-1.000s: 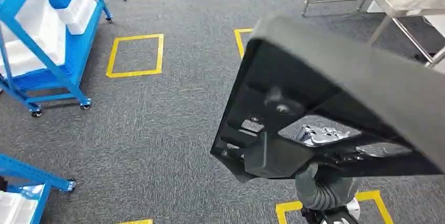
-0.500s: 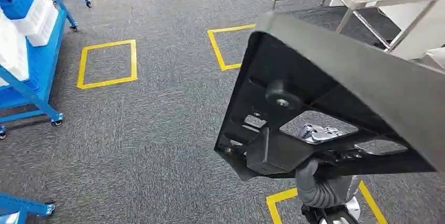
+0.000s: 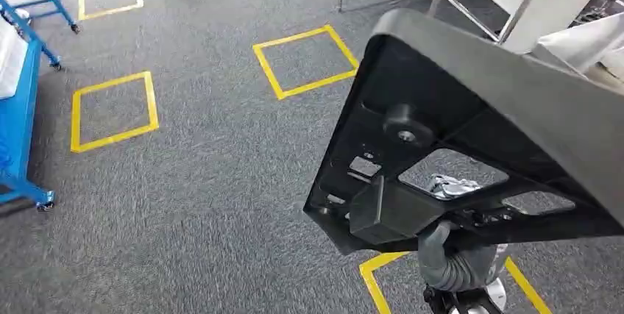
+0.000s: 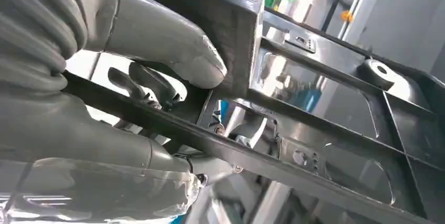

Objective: Take the parts from the cabinet and place them on the table.

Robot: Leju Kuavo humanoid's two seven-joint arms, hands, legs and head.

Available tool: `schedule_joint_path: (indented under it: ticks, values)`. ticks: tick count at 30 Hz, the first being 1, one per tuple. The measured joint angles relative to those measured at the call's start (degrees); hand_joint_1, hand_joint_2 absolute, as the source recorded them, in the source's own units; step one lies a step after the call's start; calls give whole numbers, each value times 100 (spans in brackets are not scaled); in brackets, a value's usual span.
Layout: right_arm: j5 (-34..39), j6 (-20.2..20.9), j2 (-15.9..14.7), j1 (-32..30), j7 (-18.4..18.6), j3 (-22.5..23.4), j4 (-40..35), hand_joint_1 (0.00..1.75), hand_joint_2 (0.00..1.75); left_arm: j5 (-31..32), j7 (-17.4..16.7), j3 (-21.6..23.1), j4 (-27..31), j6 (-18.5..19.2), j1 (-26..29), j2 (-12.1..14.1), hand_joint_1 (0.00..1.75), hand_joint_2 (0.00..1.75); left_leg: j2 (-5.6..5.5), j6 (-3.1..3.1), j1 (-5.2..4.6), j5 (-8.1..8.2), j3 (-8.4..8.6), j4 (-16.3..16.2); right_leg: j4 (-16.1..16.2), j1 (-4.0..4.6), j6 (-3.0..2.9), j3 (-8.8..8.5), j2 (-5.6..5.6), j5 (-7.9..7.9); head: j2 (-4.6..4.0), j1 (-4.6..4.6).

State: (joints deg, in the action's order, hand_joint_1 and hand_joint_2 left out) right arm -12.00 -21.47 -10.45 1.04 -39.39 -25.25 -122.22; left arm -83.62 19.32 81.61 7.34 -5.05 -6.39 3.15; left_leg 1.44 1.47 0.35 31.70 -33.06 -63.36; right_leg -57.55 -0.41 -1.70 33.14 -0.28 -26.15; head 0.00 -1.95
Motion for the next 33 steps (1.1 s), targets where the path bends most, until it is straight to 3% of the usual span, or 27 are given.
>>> schedule_joint_path:
  ticks: [2,3,4,6,7,8,9,12,13,14,15,17,18,19,20,21,22,23,24,25,27,28,30,31,33]
  values:
    - [28,-13,-33,-12,0,-22,0,175,175,0,-2,24,0,2,19,0,0,0,-83,20,7,406,-446,-938,-5,15,-12,10,118,3,0,0]
    - [44,-9,-44,-20,0,-39,0,175,175,0,-2,35,0,2,33,0,0,0,-88,23,8,461,-603,-1247,-12,21,-12,10,184,3,0,0]
    - [13,-9,-50,-17,0,-66,0,175,175,-2,-4,52,0,0,40,0,0,0,-88,18,9,352,-615,-1233,-14,23,-12,4,257,2,0,0]
    - [-109,91,-46,2,0,-94,0,175,175,-4,-4,61,0,-18,29,2,0,0,-123,-8,10,-163,-281,-447,-28,21,-4,-11,393,-2,0,0]
    - [-144,187,-16,24,0,-94,9,175,175,-4,-4,63,0,-31,23,2,0,0,-226,-31,18,-431,-32,98,-39,18,6,-19,454,-8,0,0]
    - [-162,284,37,49,0,-94,15,175,175,-4,-2,63,-2,-39,25,13,0,0,-456,-62,29,-491,123,480,-48,5,19,-8,501,-11,0,0]
    - [-175,365,100,90,0,-94,26,175,175,-4,0,65,-2,-46,22,15,0,0,-503,-62,31,-451,163,592,-87,30,65,27,580,-11,0,0]
    - [-157,590,205,92,0,-57,46,175,175,-7,2,70,0,-46,4,13,0,0,-385,-140,-10,-485,164,581,-28,-17,185,68,705,46,0,0]
    - [-157,645,225,98,0,-35,46,175,175,-7,9,70,0,-46,-5,-9,0,0,-312,-195,62,-536,173,656,-55,14,210,79,698,27,0,0]
    - [-151,675,245,104,0,-31,48,175,175,-7,11,68,0,-46,-15,-7,0,0,-256,-232,50,-552,184,688,-174,28,223,136,409,-81,0,2]
    - [-142,700,260,127,0,-26,52,175,175,-7,15,68,0,-46,-7,-7,0,0,-197,-259,44,-556,181,691,-499,22,238,294,218,-300,0,0]
    - [-135,734,293,132,0,-13,79,175,175,-7,13,68,-2,-48,29,-5,0,0,-62,-272,23,-546,171,687,-1438,-7,284,743,94,-740,0,0]
    - [-136,739,306,129,0,0,94,175,175,-7,13,68,-2,-48,34,-2,0,0,2,-271,17,-544,165,684,-1790,-22,304,917,82,-838,0,0]
    - [-136,739,308,126,0,15,107,175,175,-7,13,68,-2,-48,31,-2,0,0,66,-266,17,-540,165,683,-1871,-37,321,963,71,-789,0,0]
    - [-135,739,310,126,0,28,111,175,175,-7,13,68,-2,-48,25,-2,0,0,122,-257,18,-531,169,680,-1666,-45,331,862,51,-625,0,0]
    - [-135,739,321,127,0,37,114,175,175,-7,13,68,-2,-48,21,-4,0,0,175,-246,21,-520,181,675,-1211,-51,331,614,9,-378,0,0]
    - [-136,739,326,130,0,44,114,175,175,-7,13,68,0,-48,19,-9,0,0,230,-226,23,-500,199,668,-577,-50,320,274,-103,-114,0,0]
    - [-133,739,332,132,0,44,114,175,175,-7,13,68,-2,-46,16,-9,0,0,263,-196,8,-480,222,653,-90,-33,293,6,-371,-15,0,0]
    - [-133,739,337,137,0,46,118,175,175,-7,13,68,-2,-46,14,-9,0,0,297,-155,-31,-453,223,638,-51,16,236,-5,-443,-55,0,0]
    - [-133,739,343,140,0,46,118,175,175,-7,13,68,-2,-48,10,-7,0,0,328,-125,-31,-447,234,638,-45,19,207,15,-330,-42,0,0]
    - [-133,739,356,135,0,48,120,175,175,-7,13,68,-2,-48,7,-9,0,0,442,-62,-25,-437,266,655,-53,39,160,40,-219,-49,0,0]
    - [-133,739,358,139,0,48,118,175,175,-7,13,68,-2,-48,-6,-9,0,0,501,-15,-23,-412,289,650,-11,10,110,21,-144,-20,0,0]
    - [-133,746,378,160,0,48,122,175,175,-9,15,68,-2,-48,-10,-2,0,0,67,29,29,-142,147,288,7,-25,34,5,-54,6,0,0]
    - [-131,765,402,165,0,48,133,175,175,-9,13,68,-2,-52,5,-4,0,0,-37,39,29,97,-55,-153,6,-24,16,6,-4,12,0,0]
    - [-122,831,444,161,0,48,157,175,175,-9,4,68,0,-63,39,-7,0,0,-94,57,28,460,-525,-1113,2,-8,11,11,151,14,0,0]
